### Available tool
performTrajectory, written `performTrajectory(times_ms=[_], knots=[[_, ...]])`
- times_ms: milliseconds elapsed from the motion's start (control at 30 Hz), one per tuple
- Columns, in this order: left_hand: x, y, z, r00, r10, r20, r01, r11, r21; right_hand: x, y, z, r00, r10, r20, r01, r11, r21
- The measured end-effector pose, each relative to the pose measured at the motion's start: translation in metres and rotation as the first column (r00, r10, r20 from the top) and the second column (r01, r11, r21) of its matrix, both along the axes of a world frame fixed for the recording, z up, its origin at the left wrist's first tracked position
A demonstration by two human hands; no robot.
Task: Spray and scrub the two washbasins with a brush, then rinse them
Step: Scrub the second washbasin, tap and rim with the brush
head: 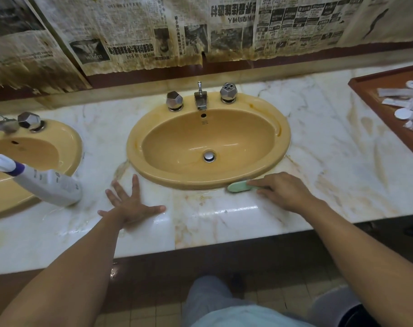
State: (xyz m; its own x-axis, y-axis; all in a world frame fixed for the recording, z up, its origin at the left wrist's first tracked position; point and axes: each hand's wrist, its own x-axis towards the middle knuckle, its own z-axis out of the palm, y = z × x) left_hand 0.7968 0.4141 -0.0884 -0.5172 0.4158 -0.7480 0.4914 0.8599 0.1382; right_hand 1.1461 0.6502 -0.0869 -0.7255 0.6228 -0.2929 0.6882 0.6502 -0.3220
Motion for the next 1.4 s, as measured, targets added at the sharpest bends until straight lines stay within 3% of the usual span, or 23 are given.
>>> performTrajectory(times_ms=[100,200,333,467,567,800,900,1067,1167,1300,1400], knots=[[0.002,-0.001,0.0,1.0,0.001,-0.004,-0.001,1.0,0.011,0.005,0.006,0.001,1.0,-0.027,-0.005,0.027,0.999,-0.041],[0.002,-0.001,0.001,1.0,0.005,0.0,-0.005,1.0,0.014,0.038,0.029,0.009,0.986,-0.162,-0.027,0.16,0.985,-0.059],[0.0,0.0,0.001,1.0,0.013,0.012,-0.013,1.0,0.011,0.08,0.053,0.014,0.929,-0.371,-0.012,0.371,0.928,0.046],[-0.001,0.0,0.0,1.0,0.02,0.023,-0.021,1.0,0.017,0.064,0.035,0.017,0.847,-0.502,-0.175,0.509,0.861,-0.005],[-0.001,0.001,-0.003,0.999,0.032,0.018,-0.033,0.999,0.019,0.018,-0.003,0.013,0.818,-0.523,-0.239,0.521,0.85,-0.08],[-0.005,0.0,-0.008,0.999,0.04,0.02,-0.041,0.998,0.043,-0.086,-0.088,0.017,0.904,-0.387,-0.183,0.366,0.92,-0.139],[-0.005,0.0,-0.009,0.999,0.042,0.024,-0.043,0.998,0.054,-0.064,-0.061,0.019,0.866,-0.477,-0.147,0.461,0.877,-0.133],[-0.004,0.0,-0.009,0.998,0.058,0.02,-0.059,0.996,0.063,0.002,0.006,0.027,0.726,-0.67,-0.151,0.665,0.741,-0.093],[-0.002,0.0,-0.007,0.998,0.064,0.009,-0.064,0.996,0.063,-0.001,0.006,0.026,0.768,-0.622,-0.153,0.619,0.782,-0.072],[0.003,0.0,-0.003,0.998,0.066,-0.013,-0.065,0.996,0.067,-0.037,-0.046,0.018,0.889,-0.43,-0.156,0.432,0.902,-0.024],[0.005,0.0,-0.003,0.998,0.064,-0.029,-0.062,0.995,0.073,-0.052,-0.078,0.017,0.922,-0.332,-0.198,0.335,0.942,-0.02]])
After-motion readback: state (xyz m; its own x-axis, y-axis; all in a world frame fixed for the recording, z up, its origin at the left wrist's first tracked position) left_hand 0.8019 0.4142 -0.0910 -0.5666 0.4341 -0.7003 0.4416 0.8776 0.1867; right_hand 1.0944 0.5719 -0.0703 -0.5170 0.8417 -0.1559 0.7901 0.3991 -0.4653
